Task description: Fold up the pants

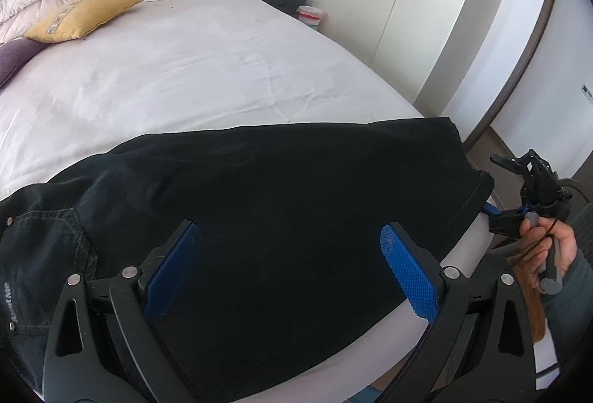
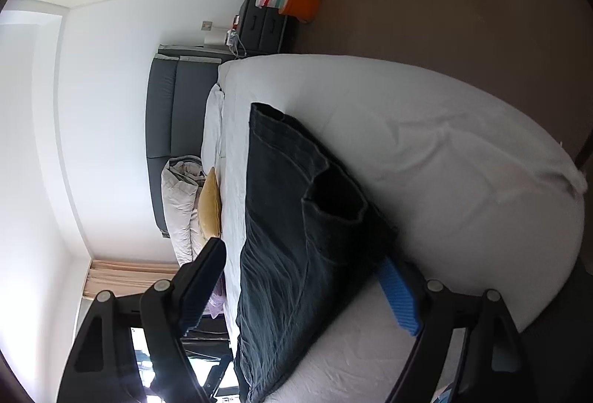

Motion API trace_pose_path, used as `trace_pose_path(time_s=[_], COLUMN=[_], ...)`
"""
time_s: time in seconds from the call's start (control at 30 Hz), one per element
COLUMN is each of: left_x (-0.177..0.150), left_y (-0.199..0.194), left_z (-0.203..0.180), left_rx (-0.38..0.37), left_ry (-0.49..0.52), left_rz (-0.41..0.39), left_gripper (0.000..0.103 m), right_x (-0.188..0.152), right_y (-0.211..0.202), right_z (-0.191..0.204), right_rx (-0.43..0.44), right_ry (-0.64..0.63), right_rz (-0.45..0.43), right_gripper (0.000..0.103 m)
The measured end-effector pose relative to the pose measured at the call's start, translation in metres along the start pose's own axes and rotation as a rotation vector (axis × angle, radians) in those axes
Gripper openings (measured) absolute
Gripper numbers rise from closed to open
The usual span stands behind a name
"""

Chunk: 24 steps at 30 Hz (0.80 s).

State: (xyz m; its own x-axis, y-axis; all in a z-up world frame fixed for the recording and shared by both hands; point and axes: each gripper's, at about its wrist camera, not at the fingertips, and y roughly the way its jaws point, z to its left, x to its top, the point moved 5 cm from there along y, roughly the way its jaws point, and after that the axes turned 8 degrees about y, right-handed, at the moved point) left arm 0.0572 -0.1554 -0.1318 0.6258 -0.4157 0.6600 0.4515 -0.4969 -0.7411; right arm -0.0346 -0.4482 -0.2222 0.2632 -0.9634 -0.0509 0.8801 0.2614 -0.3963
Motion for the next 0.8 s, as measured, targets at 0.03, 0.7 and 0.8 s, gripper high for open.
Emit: trace_pose_path(time_s=[0.03, 0.7, 0.8], left_x=[0.002, -0.008, -0.009], left_y=[0.006, 0.051, 0.049], left_z=[0.0, 0.015, 0.018], left_rx=[-0.004, -0.053, -0.053], left_ry=[0.0, -0.105, -0.11], left_rz=[0.006, 0.084, 0.077], left_gripper=[0.1, 0.1, 0.1], right_x=[0.0, 0.0, -0.001], right_y=[0.0, 0.012, 0.012], right_z=[0.0, -0.009, -0.005], right_rx=[0.005, -0.05, -0.066], right_ry=[0.001, -0.012, -0.034], right_rz=[-0.001, -0.012, -0.029], right_gripper=[0.082, 0.008, 0.008])
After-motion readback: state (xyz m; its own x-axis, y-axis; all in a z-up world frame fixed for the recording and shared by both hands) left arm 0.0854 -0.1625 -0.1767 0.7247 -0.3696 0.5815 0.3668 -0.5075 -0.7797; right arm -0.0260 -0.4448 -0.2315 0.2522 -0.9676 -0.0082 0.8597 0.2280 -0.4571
